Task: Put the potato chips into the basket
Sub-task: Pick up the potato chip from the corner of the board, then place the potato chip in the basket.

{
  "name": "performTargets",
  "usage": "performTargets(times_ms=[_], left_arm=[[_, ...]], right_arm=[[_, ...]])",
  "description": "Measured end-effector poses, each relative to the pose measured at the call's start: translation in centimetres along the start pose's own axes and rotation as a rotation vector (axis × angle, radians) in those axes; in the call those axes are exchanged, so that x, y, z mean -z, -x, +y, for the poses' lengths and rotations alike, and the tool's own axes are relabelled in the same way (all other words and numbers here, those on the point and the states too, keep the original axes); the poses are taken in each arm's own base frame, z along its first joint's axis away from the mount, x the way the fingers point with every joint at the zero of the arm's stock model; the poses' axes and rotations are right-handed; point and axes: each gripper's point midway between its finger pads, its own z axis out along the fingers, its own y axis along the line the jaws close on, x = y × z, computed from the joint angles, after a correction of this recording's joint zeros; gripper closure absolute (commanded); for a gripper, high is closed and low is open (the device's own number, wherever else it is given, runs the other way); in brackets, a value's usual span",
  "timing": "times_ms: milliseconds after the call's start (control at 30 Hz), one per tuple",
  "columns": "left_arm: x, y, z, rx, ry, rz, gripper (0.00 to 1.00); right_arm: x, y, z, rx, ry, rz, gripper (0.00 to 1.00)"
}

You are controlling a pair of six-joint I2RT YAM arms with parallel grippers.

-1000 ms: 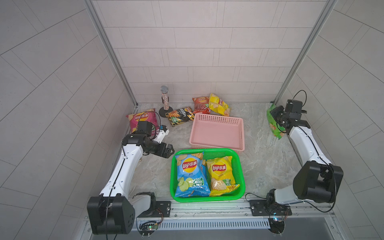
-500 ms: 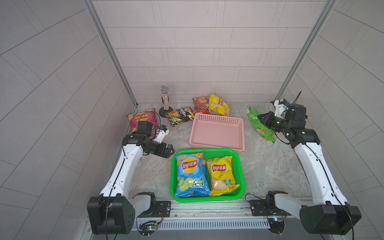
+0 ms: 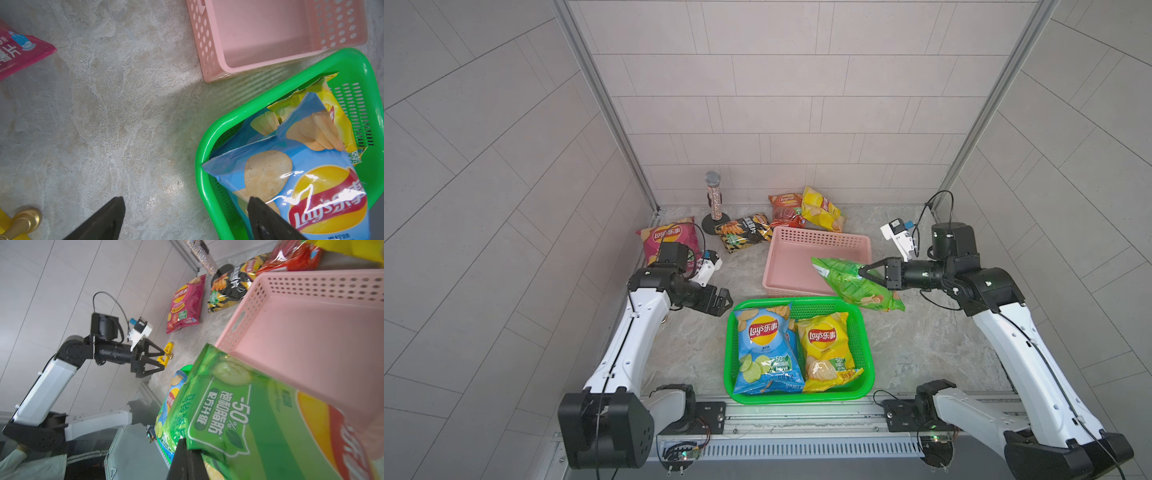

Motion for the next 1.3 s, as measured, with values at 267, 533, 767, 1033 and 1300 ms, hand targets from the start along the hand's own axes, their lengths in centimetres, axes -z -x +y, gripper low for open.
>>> performTargets(times_ms=[267,533,767,1033,1300], left_arm=[[0.0,0.0,0.0,0.000,0.000,0.000,0.00],[0.0,0.0,0.0,0.000,0.000,0.000,0.00],[0.0,0.0,0.0,0.000,0.000,0.000,0.00],[0.0,0.0,0.0,0.000,-0.001,-0.001,0.00],[0.0,0.0,0.0,0.000,-0.001,-0.001,0.00]], right_arm=[[-2.6,-3.8,3.2,0.123,0.138,0.167,1.00],[-4.0,-7.9,3.3,0.213,0.176,0.287,1.00],[-4.5,-10.5,1.4,0.185,0.139,0.331,1.00],[-3.6,-11.4,2.0,0.202,0.142,0.300,1.00],[-3.3,-11.6,1.7,0.176,0.115,0.283,0.93]])
